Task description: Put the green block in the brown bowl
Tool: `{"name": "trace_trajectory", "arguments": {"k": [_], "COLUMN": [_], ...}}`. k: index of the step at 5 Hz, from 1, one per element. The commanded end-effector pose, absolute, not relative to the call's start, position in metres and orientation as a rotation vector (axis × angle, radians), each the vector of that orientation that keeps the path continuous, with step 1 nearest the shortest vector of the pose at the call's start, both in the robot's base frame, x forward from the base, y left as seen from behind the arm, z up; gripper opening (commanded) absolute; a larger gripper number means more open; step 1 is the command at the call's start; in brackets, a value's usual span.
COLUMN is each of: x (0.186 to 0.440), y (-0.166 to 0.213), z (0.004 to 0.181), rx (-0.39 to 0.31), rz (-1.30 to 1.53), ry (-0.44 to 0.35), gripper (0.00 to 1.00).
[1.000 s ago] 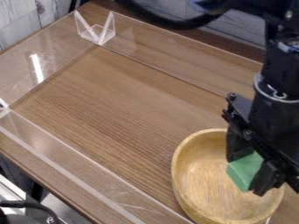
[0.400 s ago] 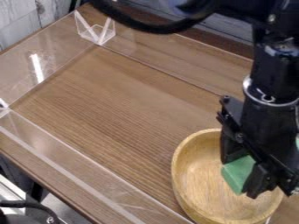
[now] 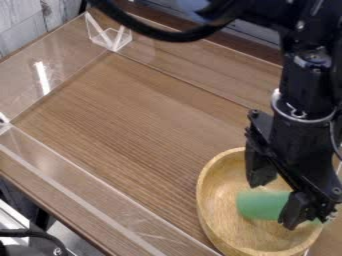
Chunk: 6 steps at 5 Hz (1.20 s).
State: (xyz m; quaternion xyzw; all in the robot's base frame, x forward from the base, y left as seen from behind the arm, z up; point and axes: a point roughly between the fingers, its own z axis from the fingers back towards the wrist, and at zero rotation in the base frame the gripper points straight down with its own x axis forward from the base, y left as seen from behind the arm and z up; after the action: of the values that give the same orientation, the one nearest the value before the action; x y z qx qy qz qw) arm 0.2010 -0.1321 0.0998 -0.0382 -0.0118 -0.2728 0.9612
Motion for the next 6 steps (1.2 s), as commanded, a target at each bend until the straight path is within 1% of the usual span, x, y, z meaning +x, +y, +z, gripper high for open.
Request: {"name": "trace_trajectory", "arguments": {"k": [1,4,6], "x": [0.207,0.213,0.218], "y": [-0.133,-0.133,-0.132], "z": [0.107,0.084,0.078], "rx": [-0.089,-0.085,-0.091], "rz": [-0.583,-0.62,-0.627], "ry": [-0.097,-0.122,-0.133], "gripper": [1.0,1.0,1.0]}}
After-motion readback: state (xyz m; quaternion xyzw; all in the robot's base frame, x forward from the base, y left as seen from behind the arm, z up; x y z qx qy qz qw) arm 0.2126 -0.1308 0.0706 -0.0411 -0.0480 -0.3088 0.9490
